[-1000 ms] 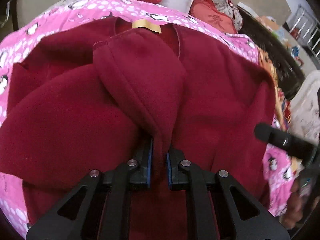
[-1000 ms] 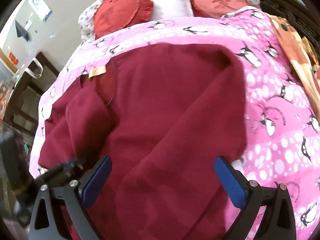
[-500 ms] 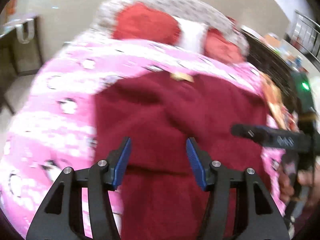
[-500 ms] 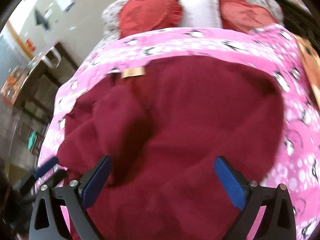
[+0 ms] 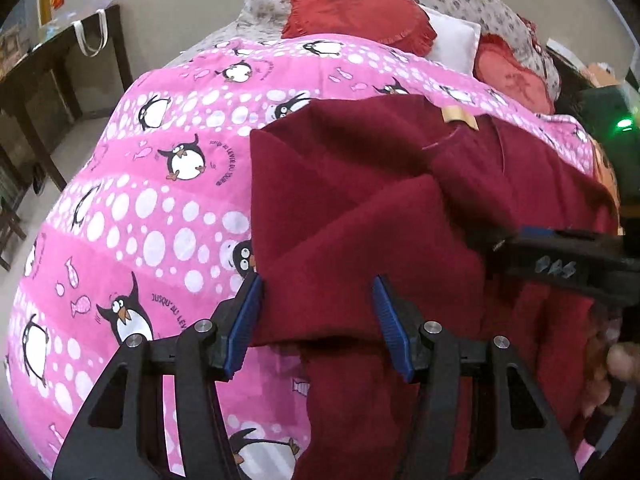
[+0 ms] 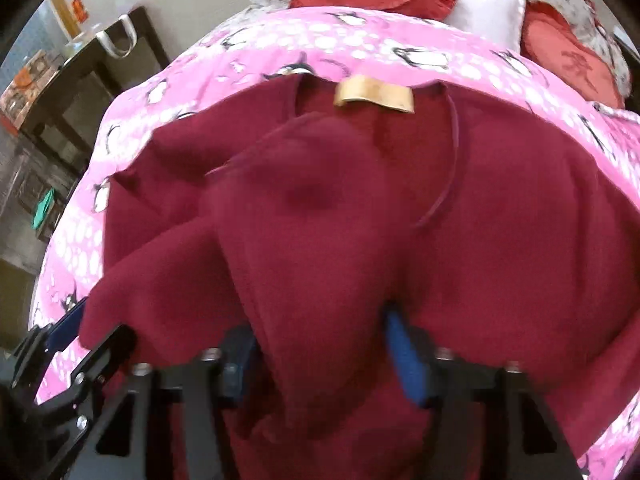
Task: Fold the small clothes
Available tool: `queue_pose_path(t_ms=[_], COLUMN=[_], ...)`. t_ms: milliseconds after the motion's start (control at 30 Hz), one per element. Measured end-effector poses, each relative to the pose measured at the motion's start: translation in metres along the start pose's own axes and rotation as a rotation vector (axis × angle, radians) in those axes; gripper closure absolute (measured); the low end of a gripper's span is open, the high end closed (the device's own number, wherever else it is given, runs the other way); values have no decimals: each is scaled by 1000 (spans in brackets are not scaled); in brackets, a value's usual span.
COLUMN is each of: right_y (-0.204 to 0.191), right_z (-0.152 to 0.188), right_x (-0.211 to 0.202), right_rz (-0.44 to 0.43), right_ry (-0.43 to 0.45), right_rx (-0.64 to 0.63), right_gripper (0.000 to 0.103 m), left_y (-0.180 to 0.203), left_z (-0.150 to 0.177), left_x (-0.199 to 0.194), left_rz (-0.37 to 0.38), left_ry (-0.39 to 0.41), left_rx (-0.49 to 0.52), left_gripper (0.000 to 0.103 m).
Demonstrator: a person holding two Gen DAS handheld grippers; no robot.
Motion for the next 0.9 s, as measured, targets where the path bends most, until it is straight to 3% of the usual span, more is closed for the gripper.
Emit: queue_pose_path(t_ms=[67,233,333,400,467,533,667,767,833,900], right_y=[16,60,88,110,128,137,139,134,123,99], right_z=[2,21,39,56,66,72,68,54,40,24], right_x=[-19,-66,-71,-63,-67,-81,-118,-146,-156,-149], right_rz=[-24,-8,6,-21,-81,-78,41,106,90,-10], right_ry=[42,110,74,-4,-6,15,102,211,295,320], right_rx=[48,110,176,255,336,357,311,276,255,146], right_gripper=[78,81,81,79,78,78,61,57,52,52], left_y=[2,2,11,19,23,23,13,-1,-11,-21], left_z=[0,5,10,13,16,18,22,31,38,46], left_x=[4,1,0,0,-2,-6,-16,-18,-17,-13], left_rz=[6,43,39,19,10,15,28,21,36,37], left_ry=[-1,-5,-6,-9,-6,-4,-5,-28,-50,-80], left_rx=[-1,-36,-16,17,36,41,9,-28,-71,-116], left_gripper=[47,47,47,46,46,47,47,46,46,46])
Point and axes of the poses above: each gripper's, at about its wrist camera, not at the fingertips, and x roughly the way its jaws point, y to its right, z to its underside, the point moved 1 cm from there along x, roughly the way its jaws point, and after that the axes turned 10 degrees about y, right-handed, at the moved point
